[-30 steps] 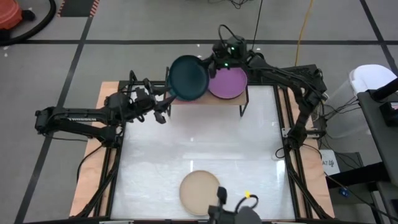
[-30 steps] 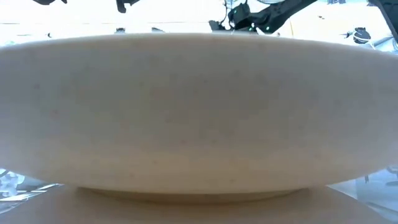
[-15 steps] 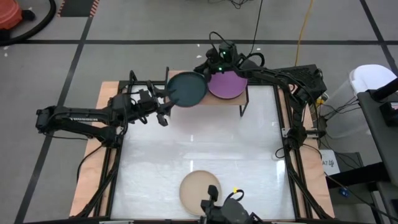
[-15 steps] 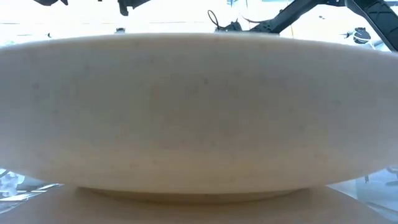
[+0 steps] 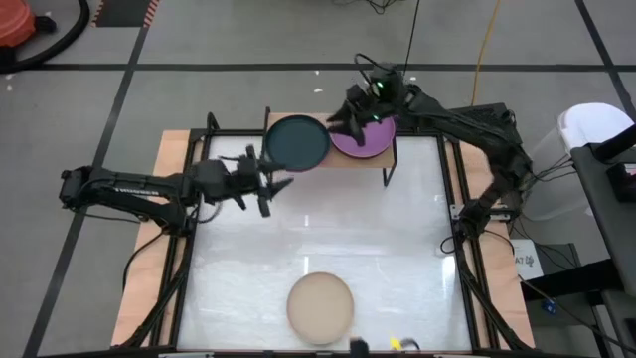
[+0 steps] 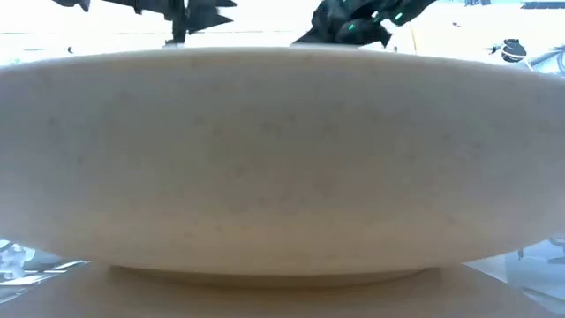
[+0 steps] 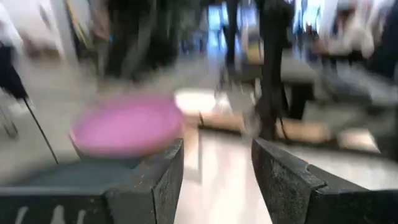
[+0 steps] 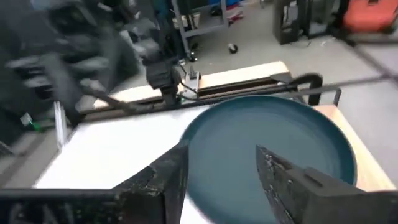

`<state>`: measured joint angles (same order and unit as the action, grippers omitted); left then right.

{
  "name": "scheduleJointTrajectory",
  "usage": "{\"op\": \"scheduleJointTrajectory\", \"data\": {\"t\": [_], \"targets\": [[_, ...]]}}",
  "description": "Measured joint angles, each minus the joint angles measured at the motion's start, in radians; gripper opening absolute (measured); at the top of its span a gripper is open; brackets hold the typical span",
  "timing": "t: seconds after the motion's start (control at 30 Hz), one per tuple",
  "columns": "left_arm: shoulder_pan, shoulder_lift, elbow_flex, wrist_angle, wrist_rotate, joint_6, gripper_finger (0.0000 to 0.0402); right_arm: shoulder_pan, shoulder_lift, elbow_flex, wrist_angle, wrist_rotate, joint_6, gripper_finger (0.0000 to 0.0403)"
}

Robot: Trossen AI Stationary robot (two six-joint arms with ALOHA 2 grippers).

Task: Place and stack plates onto a shelf
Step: Stack the brown plate on top of the black plate on the shelf

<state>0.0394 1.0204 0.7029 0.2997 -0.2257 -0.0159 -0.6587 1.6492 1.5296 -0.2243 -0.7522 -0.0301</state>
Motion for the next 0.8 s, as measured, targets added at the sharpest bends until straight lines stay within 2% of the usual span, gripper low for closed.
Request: {"op": "scheduleJointTrajectory", "data": {"t": [0.13, 0.23, 0.33, 0.43, 0.6, 0.8], "targets": [[-0.047, 0.061, 0.009, -0.171, 0.009, -0.076, 0.0193, 0.071, -0.183, -0.172, 0.026, 0.107, -0.087, 0.016], [-0.066, 0.136, 0.01, -0.23, 0.125, -0.169, 0.0193, 0.133, -0.324, -0.331, 0.12, 0.186, -0.088, 0.0158], [-0.105, 0.227, 0.011, -0.217, 0.265, -0.245, 0.0193, 0.191, -0.455, -0.514, 0.247, 0.232, -0.048, 0.0158], [-0.157, 0.31, 0.011, -0.169, 0.34, -0.314, 0.0193, 0.243, -0.563, -0.698, 0.402, 0.274, 0.003, 0.0158], [-0.238, 0.411, 0.011, -0.124, 0.351, -0.389, 0.0193, 0.29, -0.691, -0.936, 0.651, 0.353, 0.069, 0.0158], [-0.302, 0.523, 0.017, -0.023, 0.351, -0.529, 0.0193, 0.306, -0.752, -1.078, 0.815, 0.364, 0.171, 0.0157]]}}
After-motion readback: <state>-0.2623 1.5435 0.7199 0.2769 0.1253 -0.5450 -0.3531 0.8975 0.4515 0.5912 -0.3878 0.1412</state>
